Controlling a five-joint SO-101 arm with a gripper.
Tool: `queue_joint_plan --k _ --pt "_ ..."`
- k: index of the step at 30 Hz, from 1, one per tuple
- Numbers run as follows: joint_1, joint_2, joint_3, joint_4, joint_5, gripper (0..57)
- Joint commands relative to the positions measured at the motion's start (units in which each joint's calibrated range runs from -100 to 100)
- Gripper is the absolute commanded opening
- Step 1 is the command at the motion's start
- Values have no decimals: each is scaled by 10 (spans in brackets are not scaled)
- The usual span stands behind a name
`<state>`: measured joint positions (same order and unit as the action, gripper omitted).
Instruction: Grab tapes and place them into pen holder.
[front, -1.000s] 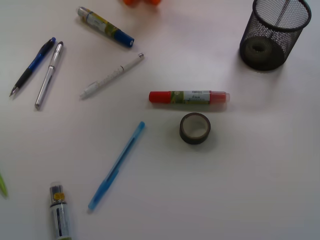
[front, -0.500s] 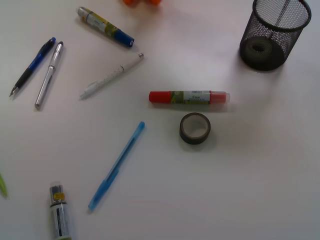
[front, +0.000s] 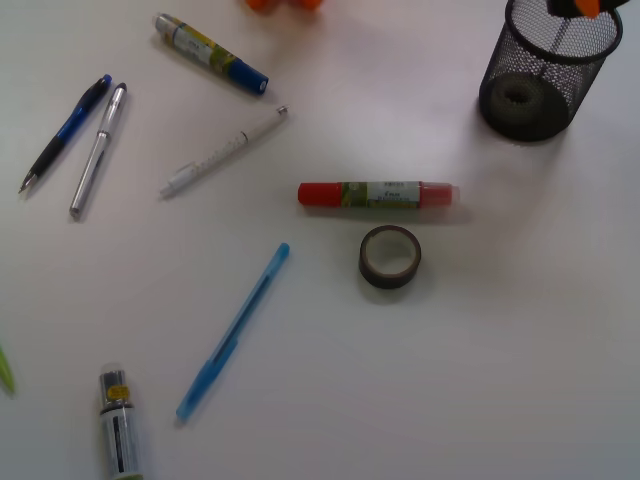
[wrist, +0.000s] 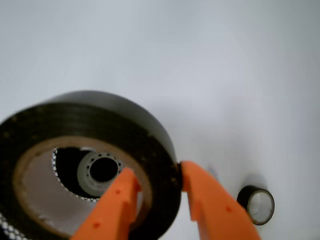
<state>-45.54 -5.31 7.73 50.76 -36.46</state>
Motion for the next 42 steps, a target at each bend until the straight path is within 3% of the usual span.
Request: queue_joint_plan --k 1,4,8,17,23,34,42 --pt "6 -9 7 -9 -4 139" --pt "3 -9 10 -9 -5 242" --pt "-3 -9 8 -9 -5 296" --pt "-1 -10 2 -9 0 295" --pt "26 -9 -56 10 74 295" --pt "240 107 -170 97 84 297" --pt "288 266 -238 81 84 295"
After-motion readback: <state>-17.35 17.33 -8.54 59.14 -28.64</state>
